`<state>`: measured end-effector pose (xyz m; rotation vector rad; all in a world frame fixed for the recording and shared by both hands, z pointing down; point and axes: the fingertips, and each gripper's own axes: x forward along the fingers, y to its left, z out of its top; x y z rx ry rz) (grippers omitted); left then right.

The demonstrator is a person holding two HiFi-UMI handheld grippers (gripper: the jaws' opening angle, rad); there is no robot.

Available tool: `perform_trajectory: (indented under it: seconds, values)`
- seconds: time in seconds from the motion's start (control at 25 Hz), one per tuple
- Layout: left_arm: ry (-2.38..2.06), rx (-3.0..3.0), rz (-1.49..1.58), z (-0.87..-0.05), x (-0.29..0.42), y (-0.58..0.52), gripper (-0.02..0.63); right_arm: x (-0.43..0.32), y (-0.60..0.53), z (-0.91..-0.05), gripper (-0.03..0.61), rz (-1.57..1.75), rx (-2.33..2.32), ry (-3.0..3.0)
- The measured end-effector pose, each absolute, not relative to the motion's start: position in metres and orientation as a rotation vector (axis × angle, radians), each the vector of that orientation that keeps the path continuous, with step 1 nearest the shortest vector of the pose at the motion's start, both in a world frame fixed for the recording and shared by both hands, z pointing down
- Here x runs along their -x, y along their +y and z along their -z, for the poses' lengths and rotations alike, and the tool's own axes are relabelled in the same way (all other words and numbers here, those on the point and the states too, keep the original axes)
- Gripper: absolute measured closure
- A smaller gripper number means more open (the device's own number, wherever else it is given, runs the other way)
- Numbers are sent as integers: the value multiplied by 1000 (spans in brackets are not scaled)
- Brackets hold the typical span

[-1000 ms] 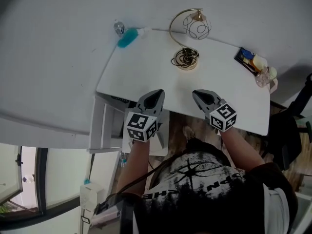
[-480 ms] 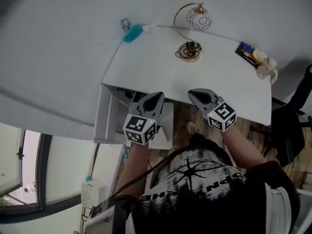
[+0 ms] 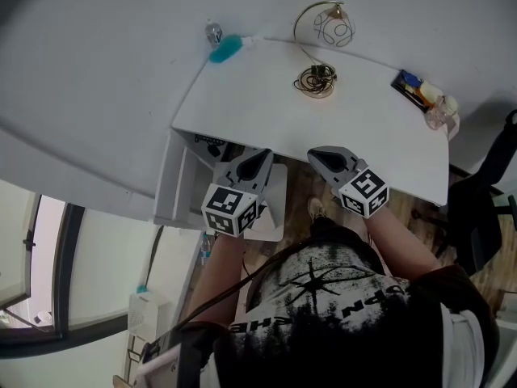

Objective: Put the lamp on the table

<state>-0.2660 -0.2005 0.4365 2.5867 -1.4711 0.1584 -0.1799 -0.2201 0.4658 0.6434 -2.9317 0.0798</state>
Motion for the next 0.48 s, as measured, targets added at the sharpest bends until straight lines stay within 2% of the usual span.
perform_trajectory:
  seconds: [0.48]
  values:
    - [-1437,-2562,-123,-443,259,-193,600,174,-214,-463,560,-87,-653,-2945]
